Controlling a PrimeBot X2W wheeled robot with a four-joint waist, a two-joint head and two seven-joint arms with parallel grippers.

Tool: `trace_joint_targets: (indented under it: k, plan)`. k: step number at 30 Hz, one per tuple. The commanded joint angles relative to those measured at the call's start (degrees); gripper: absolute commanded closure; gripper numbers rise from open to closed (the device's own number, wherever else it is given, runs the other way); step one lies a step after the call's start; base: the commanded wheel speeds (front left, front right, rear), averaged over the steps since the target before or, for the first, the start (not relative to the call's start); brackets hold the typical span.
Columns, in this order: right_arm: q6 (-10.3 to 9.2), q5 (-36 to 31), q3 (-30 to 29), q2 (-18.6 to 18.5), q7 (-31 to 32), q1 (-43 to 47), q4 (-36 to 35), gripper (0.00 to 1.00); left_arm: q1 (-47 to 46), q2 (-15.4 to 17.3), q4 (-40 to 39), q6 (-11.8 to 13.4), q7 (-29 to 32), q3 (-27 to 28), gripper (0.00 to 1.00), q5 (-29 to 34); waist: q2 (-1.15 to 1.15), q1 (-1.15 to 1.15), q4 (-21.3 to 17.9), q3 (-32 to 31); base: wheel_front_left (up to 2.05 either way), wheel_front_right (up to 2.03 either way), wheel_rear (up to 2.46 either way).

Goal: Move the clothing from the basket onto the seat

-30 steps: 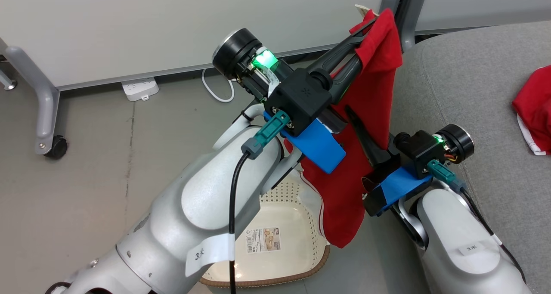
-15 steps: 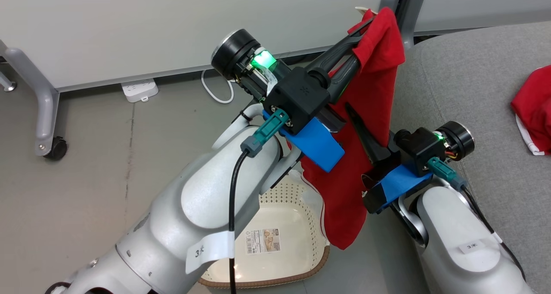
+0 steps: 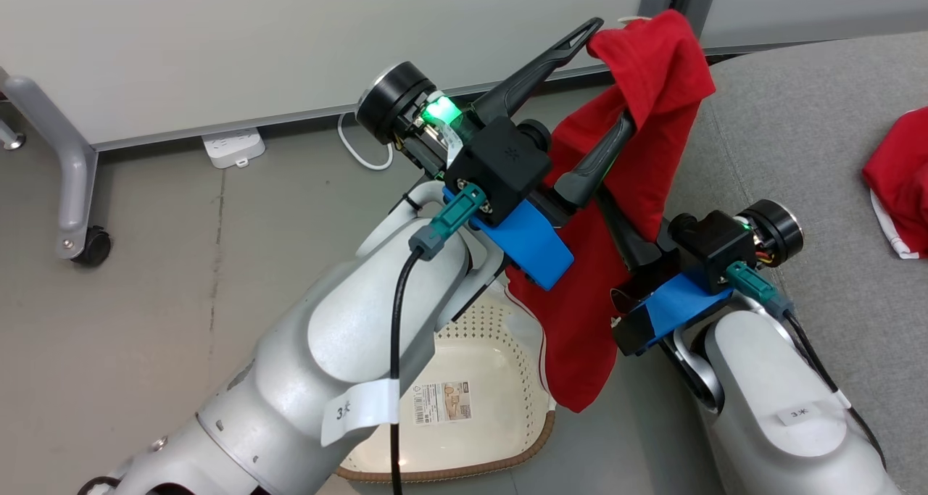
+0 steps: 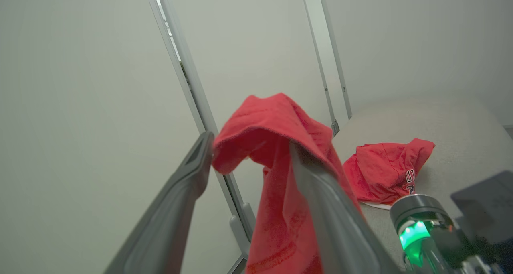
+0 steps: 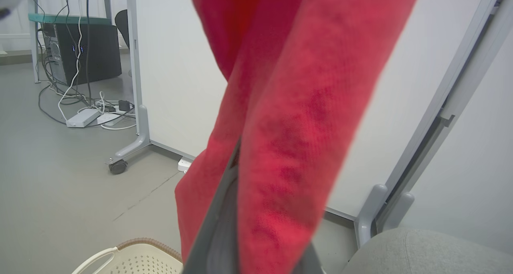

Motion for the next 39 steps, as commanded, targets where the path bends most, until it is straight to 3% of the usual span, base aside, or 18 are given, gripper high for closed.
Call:
trace_joint_targets:
  k: [1,16,39]
  plan:
    - [0.02,0.18,-0.22,0.13,-0.05,-0.28,-0.44,1.0,0.21,-0.01,0.43,-0.21,-0.15,-0.05,0.0,-0.1,0.0,0.0,-0.04,0.11,0.0,0.0,0.0]
    - [0.02,-0.18,-3.95,0.03,-0.06,-0.61,-3.96,1.0,1.54,0.45,1.92,-0.35,-0.15,0.64,0.0,1.29,0.0,0.0,-3.04,4.12,0.0,0.0,0.0]
    - [0.02,-1.28,-20.54,1.61,-0.06,2.95,-13.6,1.0,1.95,2.81,4.84,-1.69,0.01,-2.66,0.0,3.1,0.0,0.0,-16.1,13.49,0.0,0.0,0.0]
